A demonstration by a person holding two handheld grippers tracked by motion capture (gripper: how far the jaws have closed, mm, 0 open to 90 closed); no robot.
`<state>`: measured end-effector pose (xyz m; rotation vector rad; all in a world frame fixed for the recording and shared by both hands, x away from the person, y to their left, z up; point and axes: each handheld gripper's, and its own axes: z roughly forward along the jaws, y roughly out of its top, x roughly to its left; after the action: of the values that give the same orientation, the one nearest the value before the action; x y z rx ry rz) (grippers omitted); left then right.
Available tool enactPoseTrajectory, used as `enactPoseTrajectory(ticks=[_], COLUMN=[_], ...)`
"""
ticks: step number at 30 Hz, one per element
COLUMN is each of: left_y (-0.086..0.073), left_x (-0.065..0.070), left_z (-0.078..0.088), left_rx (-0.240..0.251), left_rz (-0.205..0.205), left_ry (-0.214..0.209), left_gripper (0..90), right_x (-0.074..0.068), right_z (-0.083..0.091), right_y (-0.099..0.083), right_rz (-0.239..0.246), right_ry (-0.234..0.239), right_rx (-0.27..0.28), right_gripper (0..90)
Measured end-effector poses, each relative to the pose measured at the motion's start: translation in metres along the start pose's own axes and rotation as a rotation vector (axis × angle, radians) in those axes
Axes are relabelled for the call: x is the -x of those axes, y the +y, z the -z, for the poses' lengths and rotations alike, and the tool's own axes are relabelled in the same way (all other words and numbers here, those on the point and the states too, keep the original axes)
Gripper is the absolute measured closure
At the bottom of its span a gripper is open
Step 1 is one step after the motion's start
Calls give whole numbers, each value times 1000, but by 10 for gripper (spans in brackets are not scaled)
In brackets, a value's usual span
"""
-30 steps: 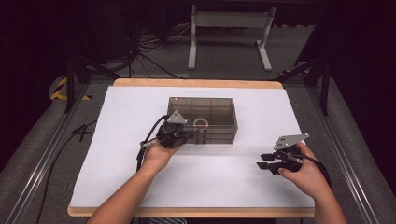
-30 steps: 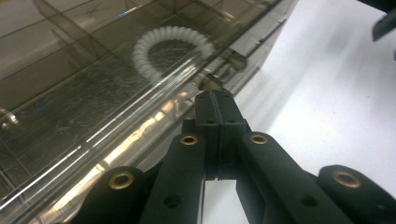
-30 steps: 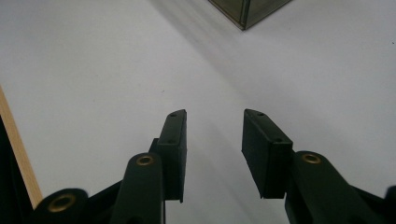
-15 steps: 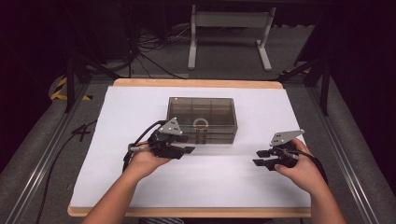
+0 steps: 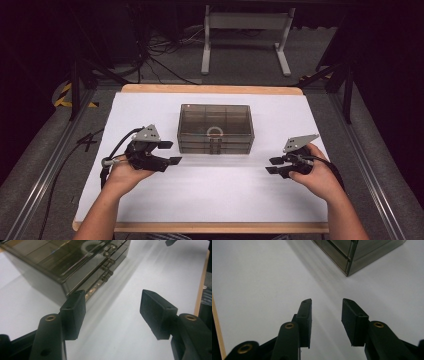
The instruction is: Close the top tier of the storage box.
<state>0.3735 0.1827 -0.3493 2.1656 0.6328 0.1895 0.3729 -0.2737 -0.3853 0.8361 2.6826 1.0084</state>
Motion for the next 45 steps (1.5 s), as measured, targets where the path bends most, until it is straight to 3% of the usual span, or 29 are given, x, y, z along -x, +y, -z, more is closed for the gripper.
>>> enactPoseTrajectory(ticks=[7, 13, 15, 20, 23, 31, 37, 45], left_y=[-17, -37, -42, -56, -67, -81, -85, -86], left_x=[-10, -21, -25, -37, -48, -61, -63, -61], left_z=[9, 8, 7, 2, -5, -14, -24, -32], left_rx=[-33, -96, -103, -89, -78, -52, -59, -92], left_rz=[26, 82, 103, 101, 119, 153, 138, 112], left_ry=[64, 128, 130, 193, 182, 184, 189, 192], left_gripper=[373, 346, 339, 313, 283, 215, 134, 111], right_x=[1, 4, 5, 9, 11, 17, 20, 25], right_z=[-5, -7, -7, -7, -8, -11, -15, -20], right_y=[5, 6, 6, 3, 1, -6, -10, -15], right_rz=[13, 8, 8, -6, -16, -47, -66, -84], right_ry=[12, 7, 4, -7, -9, -13, -14, -18], right_rx=[-5, -6, -7, -13, -16, -25, -30, -42], right_gripper=[613, 612, 613, 611, 610, 608, 605, 594])
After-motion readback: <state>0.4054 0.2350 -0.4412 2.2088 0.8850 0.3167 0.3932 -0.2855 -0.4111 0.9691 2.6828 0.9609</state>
